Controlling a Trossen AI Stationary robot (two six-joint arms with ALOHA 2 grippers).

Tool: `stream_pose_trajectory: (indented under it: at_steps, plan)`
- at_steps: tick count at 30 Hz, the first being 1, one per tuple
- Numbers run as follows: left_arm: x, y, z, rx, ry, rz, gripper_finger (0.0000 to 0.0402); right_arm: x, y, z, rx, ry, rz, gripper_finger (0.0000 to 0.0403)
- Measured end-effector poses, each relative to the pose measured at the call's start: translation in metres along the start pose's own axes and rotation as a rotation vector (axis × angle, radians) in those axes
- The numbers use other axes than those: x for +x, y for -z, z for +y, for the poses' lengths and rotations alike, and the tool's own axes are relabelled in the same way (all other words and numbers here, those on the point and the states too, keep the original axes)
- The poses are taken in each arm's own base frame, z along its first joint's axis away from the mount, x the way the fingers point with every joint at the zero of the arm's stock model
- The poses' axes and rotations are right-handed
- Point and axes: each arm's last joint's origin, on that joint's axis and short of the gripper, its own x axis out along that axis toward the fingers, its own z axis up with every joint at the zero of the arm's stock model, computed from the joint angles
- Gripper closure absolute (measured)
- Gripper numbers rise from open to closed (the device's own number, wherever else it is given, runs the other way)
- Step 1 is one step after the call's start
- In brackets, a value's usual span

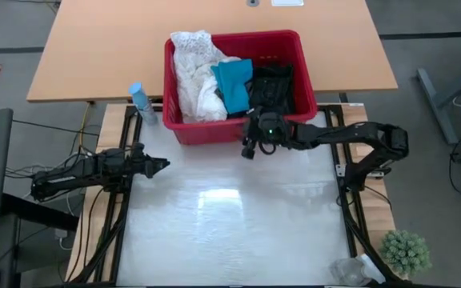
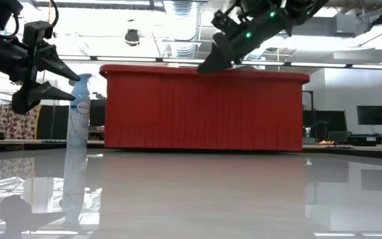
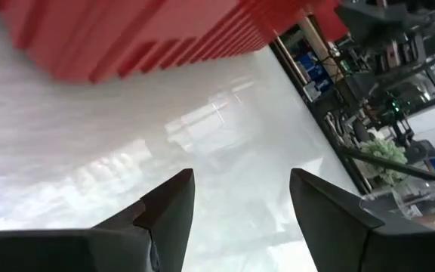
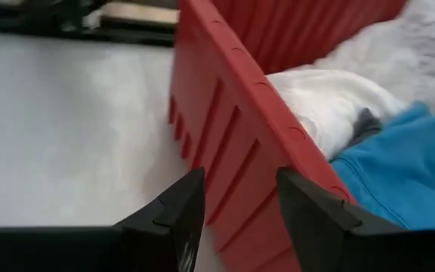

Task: Fold laundry
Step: Move the red bin to the top of the table

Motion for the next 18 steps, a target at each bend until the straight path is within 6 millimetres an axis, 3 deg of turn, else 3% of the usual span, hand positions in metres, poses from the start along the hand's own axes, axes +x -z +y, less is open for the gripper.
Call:
stream_pose_trajectory:
  at_steps: [6,9,14,18]
  plan:
    - [0.000,-0.004,-0.003,-0.020,0.012,-0.070,0.0193,0.024,0.010,-0.027,-0.007,0.102,0.055,0.0207]
    - [0.000,-0.006,-0.006,-0.028,0.031,-0.100,0.0193,0.035,0.001,-0.039,-0.031,0.132,0.055,0.0207]
    - [-0.002,-0.012,-0.012,-0.069,0.091,-0.159,0.0193,0.043,-0.035,-0.051,-0.054,0.146,0.019,0.0207]
    - [-0.002,-0.019,-0.018,-0.103,0.127,-0.257,0.0193,0.026,-0.081,-0.057,-0.063,0.138,-0.017,0.0207]
